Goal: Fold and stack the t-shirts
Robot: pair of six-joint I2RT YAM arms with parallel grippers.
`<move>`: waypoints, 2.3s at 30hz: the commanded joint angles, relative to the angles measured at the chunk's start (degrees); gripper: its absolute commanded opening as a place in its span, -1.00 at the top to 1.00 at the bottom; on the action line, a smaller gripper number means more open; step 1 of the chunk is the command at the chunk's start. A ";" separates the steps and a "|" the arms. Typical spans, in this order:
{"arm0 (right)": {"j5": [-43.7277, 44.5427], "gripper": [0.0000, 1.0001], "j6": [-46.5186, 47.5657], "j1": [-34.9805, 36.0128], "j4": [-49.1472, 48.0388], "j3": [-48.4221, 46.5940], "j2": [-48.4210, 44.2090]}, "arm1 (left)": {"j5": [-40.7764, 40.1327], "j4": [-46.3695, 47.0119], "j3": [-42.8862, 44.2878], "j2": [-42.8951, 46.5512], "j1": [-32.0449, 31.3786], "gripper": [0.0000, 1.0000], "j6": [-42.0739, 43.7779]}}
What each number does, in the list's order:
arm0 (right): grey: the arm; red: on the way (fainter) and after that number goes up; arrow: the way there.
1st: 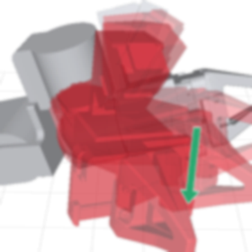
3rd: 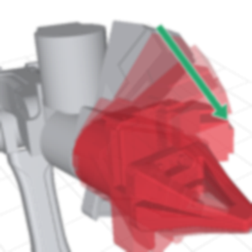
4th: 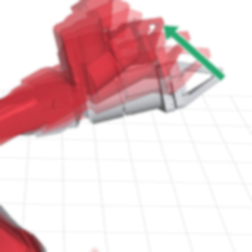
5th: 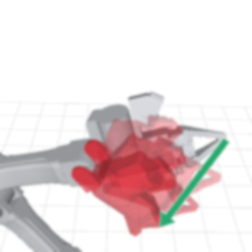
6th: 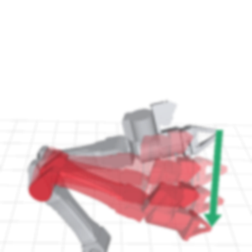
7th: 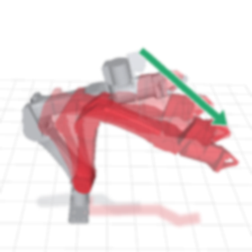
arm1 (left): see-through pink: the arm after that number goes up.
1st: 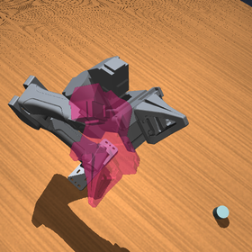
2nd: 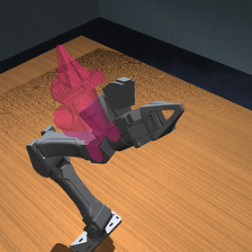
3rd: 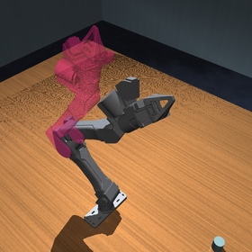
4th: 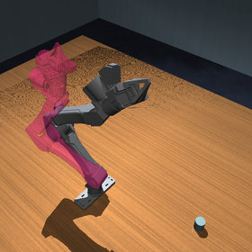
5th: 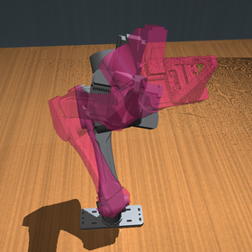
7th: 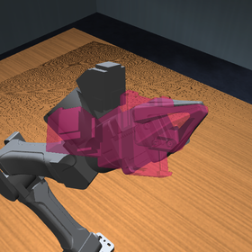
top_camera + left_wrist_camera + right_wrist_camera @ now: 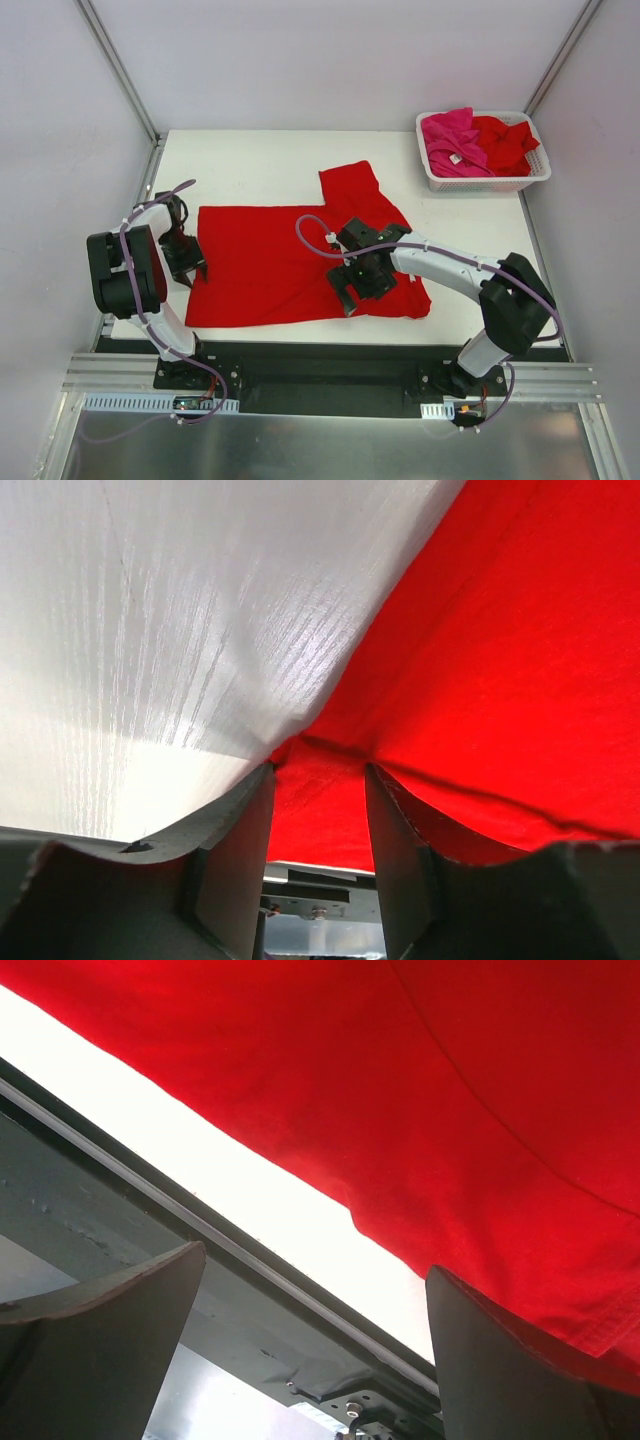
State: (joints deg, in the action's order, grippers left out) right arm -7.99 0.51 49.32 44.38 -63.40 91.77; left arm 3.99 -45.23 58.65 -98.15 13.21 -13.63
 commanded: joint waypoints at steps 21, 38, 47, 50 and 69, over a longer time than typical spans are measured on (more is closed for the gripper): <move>-1.15 -0.93 2.48 -0.89 1.59 -1.20 -0.01 | -2.23 -0.47 -1.87 5.42 -0.12 0.64 -0.52; -1.77 -0.93 2.83 -0.89 1.68 -2.00 1.84 | -2.49 -2.23 -1.44 8.50 -0.64 0.99 -1.05; -1.59 -0.93 2.83 -0.81 1.67 -1.73 2.28 | -2.76 -5.12 3.83 10.26 -0.99 0.99 -1.93; -1.50 -0.93 2.74 -0.89 1.59 -1.91 2.63 | -2.93 -6.09 6.29 10.52 -1.08 0.99 -1.93; 6.23 -0.93 1.78 -2.91 -1.32 -4.36 6.75 | -3.73 -8.03 10.25 8.59 -1.17 0.98 -1.66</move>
State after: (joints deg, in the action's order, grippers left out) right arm -4.69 2.57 48.27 44.12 -64.18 96.36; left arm 2.22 -51.72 66.19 -89.67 12.67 -14.52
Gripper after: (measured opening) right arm 0.963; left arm 0.014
